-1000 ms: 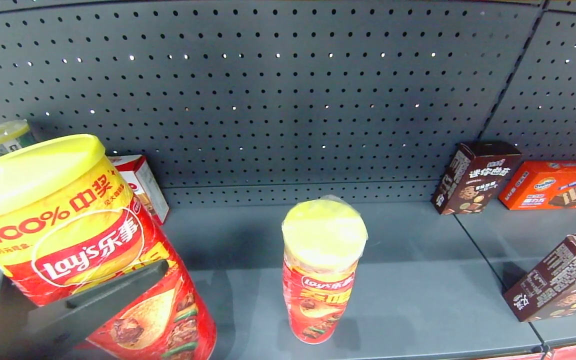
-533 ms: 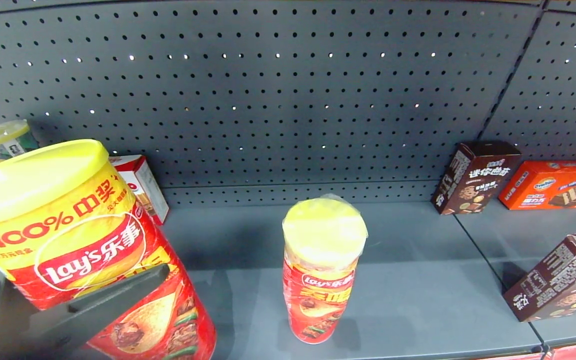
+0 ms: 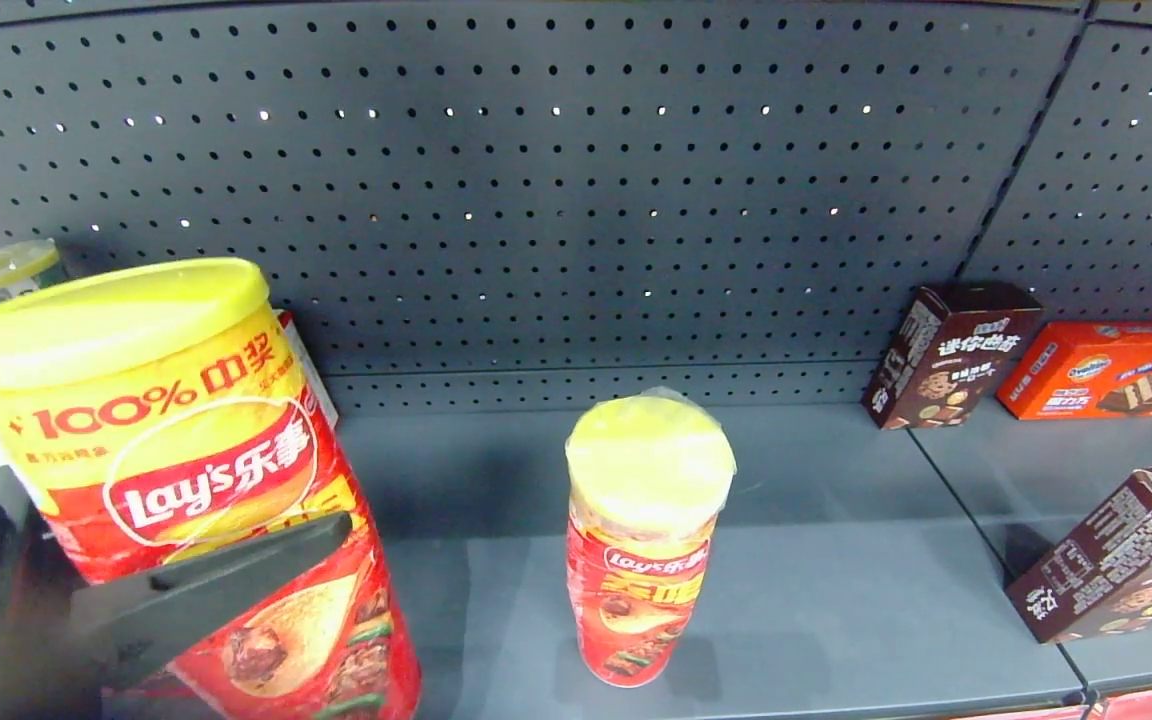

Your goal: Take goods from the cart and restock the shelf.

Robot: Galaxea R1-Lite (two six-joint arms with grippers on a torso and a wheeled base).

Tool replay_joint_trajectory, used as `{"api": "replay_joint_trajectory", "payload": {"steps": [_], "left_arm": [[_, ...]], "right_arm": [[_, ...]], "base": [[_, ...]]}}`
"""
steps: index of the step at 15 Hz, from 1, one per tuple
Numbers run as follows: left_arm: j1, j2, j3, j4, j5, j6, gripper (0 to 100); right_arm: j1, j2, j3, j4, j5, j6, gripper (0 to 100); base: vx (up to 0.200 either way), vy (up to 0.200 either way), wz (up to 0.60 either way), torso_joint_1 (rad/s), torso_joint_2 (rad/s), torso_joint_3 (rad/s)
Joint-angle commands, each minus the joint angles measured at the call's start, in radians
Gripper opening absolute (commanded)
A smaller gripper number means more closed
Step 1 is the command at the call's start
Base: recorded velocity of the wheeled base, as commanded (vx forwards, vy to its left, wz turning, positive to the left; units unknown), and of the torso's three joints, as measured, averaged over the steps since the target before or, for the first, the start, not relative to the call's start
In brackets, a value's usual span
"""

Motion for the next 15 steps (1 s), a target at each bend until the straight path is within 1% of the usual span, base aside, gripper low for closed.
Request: {"api": "replay_joint_trajectory", "payload": {"steps": [1, 3, 4, 5, 7, 9, 10, 11, 12, 13, 15], "left_arm": [[0.002, 0.078, -0.087, 0.029, 0.0, 0.032, 0], [-0.001, 0.12, -0.092, 0.029, -0.001, 0.079, 0], [-0.002, 0.131, -0.086, 0.029, -0.001, 0.091, 0], [-0.001, 0.149, -0.083, 0.023, 0.0, 0.091, 0], [0.004, 0.209, -0.107, -0.001, -0.001, 0.094, 0], [0.004, 0.272, -0.156, -0.018, -0.037, 0.11, 0], [0.01, 0.316, -0.173, -0.037, -0.037, 0.147, 0], [0.03, 0.359, -0.179, -0.083, -0.037, 0.171, 0], [0.041, 0.394, -0.176, -0.136, -0.04, 0.187, 0], [0.053, 0.424, -0.176, -0.176, -0.04, 0.194, 0], [0.107, 0.511, -0.181, -0.303, -0.041, 0.208, 0]], "right_arm": [[0.0, 0.005, 0.0, 0.0, 0.001, 0.0, 100], [0.0, 0.005, 0.0, 0.0, 0.001, 0.0, 100], [0.0, 0.005, 0.0, 0.0, 0.001, 0.0, 100], [0.0, 0.005, 0.0, 0.0, 0.001, 0.0, 100], [0.0, 0.005, 0.0, 0.0, 0.001, 0.0, 100], [0.0, 0.005, 0.0, 0.0, 0.001, 0.0, 100], [0.0, 0.005, 0.0, 0.0, 0.001, 0.0, 100], [0.0, 0.005, 0.0, 0.0, 0.001, 0.0, 100], [0.0, 0.005, 0.0, 0.0, 0.001, 0.0, 100], [0.0, 0.005, 0.0, 0.0, 0.001, 0.0, 100], [0.0, 0.005, 0.0, 0.0, 0.001, 0.0, 100]], "base": [[0.0, 0.0, 0.0, 0.0, 0.0, 0.0], [0.0, 0.0, 0.0, 0.0, 0.0, 0.0], [0.0, 0.0, 0.0, 0.0, 0.0, 0.0], [0.0, 0.0, 0.0, 0.0, 0.0, 0.0], [0.0, 0.0, 0.0, 0.0, 0.0, 0.0], [0.0, 0.0, 0.0, 0.0, 0.0, 0.0], [0.0, 0.0, 0.0, 0.0, 0.0, 0.0], [0.0, 0.0, 0.0, 0.0, 0.0, 0.0], [0.0, 0.0, 0.0, 0.0, 0.0, 0.0], [0.0, 0.0, 0.0, 0.0, 0.0, 0.0], [0.0, 0.0, 0.0, 0.0, 0.0, 0.0]]}}
